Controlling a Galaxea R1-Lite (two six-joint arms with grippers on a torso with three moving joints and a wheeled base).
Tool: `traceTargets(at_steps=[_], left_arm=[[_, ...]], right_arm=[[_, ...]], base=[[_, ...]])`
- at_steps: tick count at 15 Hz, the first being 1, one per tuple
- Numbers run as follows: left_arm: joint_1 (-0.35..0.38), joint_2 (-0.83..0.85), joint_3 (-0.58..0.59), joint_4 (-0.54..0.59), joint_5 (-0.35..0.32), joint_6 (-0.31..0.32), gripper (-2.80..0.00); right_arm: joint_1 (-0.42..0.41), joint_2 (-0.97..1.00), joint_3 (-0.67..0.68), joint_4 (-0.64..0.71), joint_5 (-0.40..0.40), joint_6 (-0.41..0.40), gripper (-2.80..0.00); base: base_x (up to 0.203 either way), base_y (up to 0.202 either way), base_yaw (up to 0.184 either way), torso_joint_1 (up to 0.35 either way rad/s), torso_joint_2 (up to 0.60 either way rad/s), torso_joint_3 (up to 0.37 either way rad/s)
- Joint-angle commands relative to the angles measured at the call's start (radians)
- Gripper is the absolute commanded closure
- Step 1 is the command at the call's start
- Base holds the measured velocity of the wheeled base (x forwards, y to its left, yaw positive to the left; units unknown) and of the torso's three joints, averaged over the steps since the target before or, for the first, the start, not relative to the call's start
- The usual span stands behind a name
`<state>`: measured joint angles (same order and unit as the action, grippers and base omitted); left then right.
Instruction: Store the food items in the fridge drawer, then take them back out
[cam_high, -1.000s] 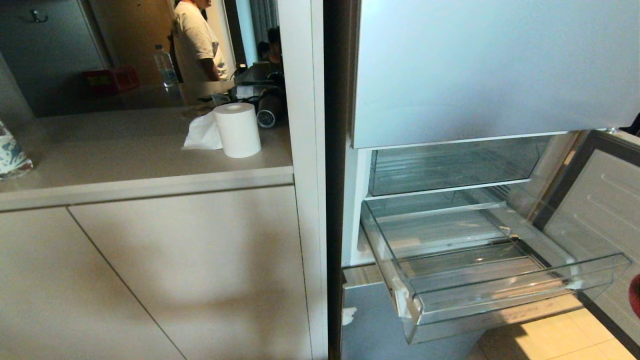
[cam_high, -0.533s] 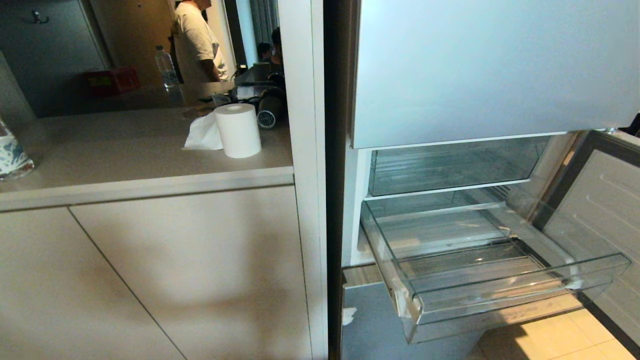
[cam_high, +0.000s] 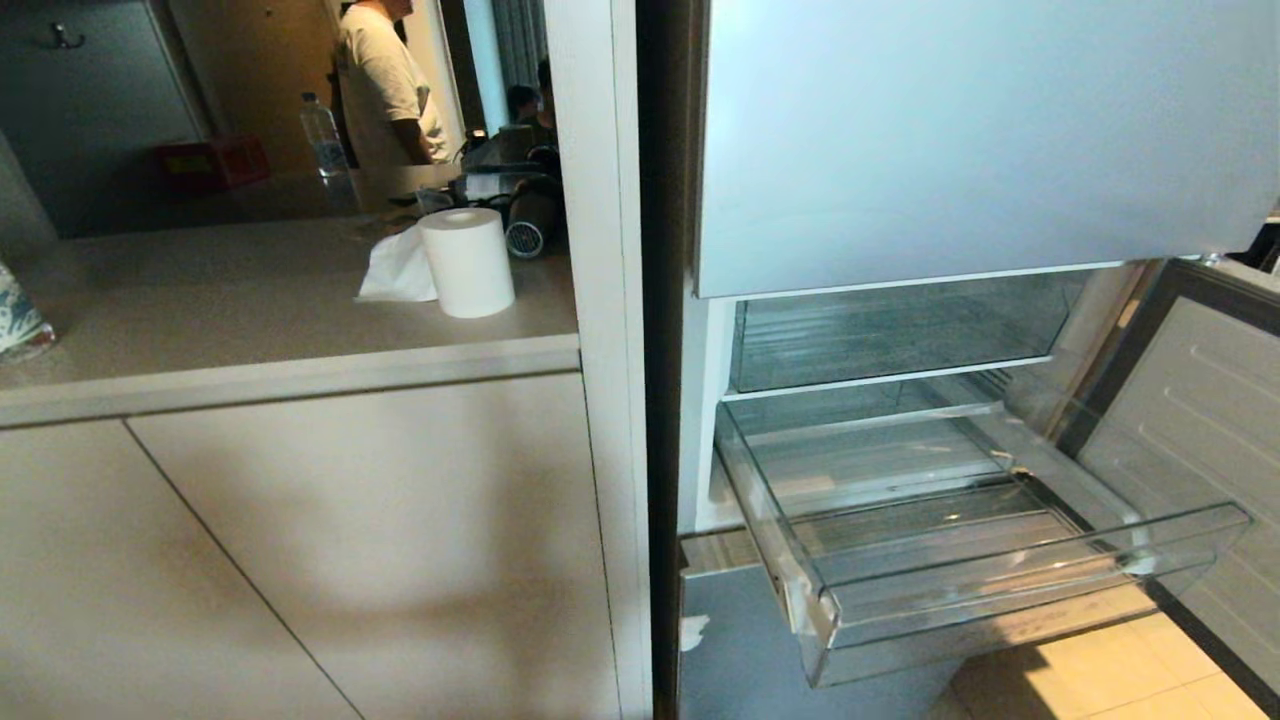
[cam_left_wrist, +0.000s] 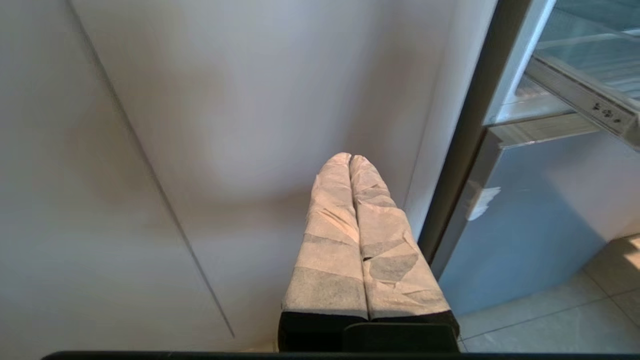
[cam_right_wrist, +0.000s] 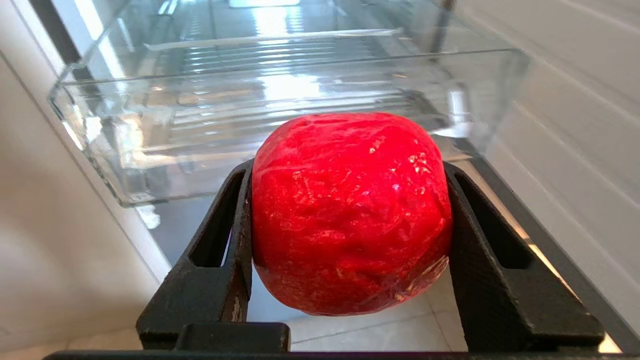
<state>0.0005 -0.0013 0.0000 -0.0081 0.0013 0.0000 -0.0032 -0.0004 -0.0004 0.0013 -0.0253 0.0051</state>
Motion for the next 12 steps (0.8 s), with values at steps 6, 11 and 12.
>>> traceTargets(at_steps=[6,11,12], left_arm=[[0.0,0.001,0.002,0.0,0.0,0.0,0.0],[0.0,0.001,0.002,0.0,0.0,0.0,0.0],[0.0,0.001,0.002,0.0,0.0,0.0,0.0]], right_arm=[[0.0,0.0,0.0,0.003,-0.002,0.006,0.0],[0.0,0.0,0.0,0.002,-0.001,0.006,0.0],[0.0,0.0,0.0,0.002,0.002,-0.001,0.0]], base=[[0.001,0.007,-0.158,0.003,0.0,0.001],[0.0,0.008,-0.177,0.001,0.0,0.001],[0.0,0.007,-0.18,0.0,0.0,0.004]])
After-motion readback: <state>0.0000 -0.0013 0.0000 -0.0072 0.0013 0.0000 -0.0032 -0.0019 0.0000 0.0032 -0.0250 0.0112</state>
